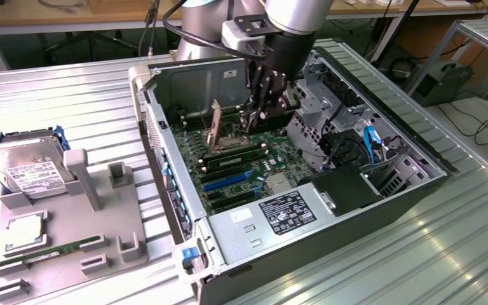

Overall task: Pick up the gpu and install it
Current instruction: 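Insert the gpu into the slot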

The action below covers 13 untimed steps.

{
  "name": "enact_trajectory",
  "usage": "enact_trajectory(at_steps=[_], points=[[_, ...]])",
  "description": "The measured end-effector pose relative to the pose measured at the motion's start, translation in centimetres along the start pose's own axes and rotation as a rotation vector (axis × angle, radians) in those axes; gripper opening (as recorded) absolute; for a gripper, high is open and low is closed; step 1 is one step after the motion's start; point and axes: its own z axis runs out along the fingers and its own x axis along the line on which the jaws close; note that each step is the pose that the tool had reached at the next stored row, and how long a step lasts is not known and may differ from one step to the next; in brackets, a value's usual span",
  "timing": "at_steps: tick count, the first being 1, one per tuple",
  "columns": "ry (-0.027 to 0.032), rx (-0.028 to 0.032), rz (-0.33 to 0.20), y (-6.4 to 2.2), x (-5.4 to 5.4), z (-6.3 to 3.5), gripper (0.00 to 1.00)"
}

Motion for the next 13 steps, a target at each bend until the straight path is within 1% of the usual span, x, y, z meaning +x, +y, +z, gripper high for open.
enact_trajectory(at_steps=[13], points=[[-0.0031,0.0001,0.0,0.42,0.92,0.54,0.26]])
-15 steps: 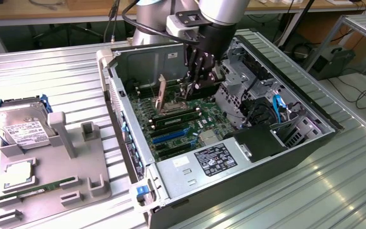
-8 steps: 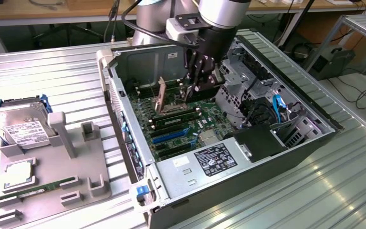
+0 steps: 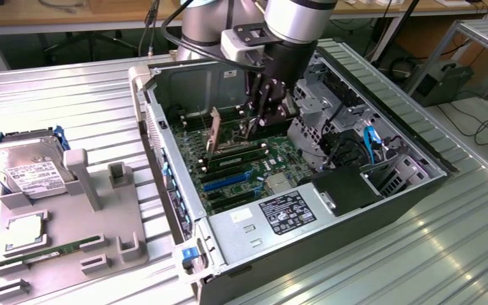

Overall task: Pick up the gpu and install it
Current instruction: 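Insert the gpu into the slot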

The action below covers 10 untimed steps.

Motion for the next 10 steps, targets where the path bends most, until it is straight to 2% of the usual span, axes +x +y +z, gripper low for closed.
enact_trajectory(at_steps=[10], points=[[-0.001,0.0,0.0,0.32,0.57,0.52,0.26]])
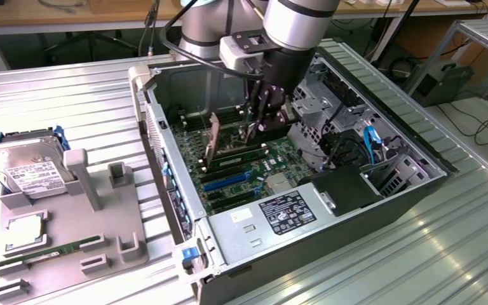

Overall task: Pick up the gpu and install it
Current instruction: 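Insert the gpu into the slot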

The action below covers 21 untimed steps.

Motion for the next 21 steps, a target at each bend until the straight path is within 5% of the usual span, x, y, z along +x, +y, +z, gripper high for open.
enact_trajectory(at_steps=[8,21], points=[[0.0056,-0.0002,0.0,0.16,0.06,0.27,0.26],[0.0059,-0.0002,0.0,0.88,0.29,0.93,0.26]])
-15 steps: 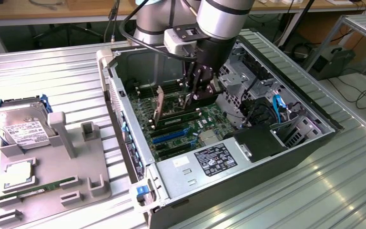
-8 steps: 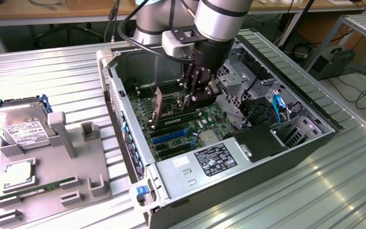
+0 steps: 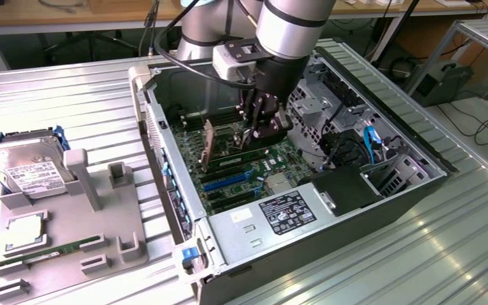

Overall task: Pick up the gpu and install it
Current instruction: 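Insert the gpu into the slot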

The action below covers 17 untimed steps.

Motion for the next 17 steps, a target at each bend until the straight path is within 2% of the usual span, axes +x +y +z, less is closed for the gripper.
enact_trajectory(at_steps=[5,8,12,13,14,15,17], points=[[0.0,0.0,0.0,0.04,0.2,0.19,0.26],[-0.0001,0.0,0.0,0.63,0.6,0.73,0.26],[-0.0001,0.0,0.0,2.45,0.9,1.63,0.26],[-0.0002,0.0,0.0,3.06,1.2,2.31,0.26],[0.0132,-0.0005,0.001,3.37,1.3,2.96,0.26],[0.022,0.0003,0.02,3.68,1.3,3.51,0.26],[0.0214,0.0011,0.033,3.88,1.4,5.14,0.26]])
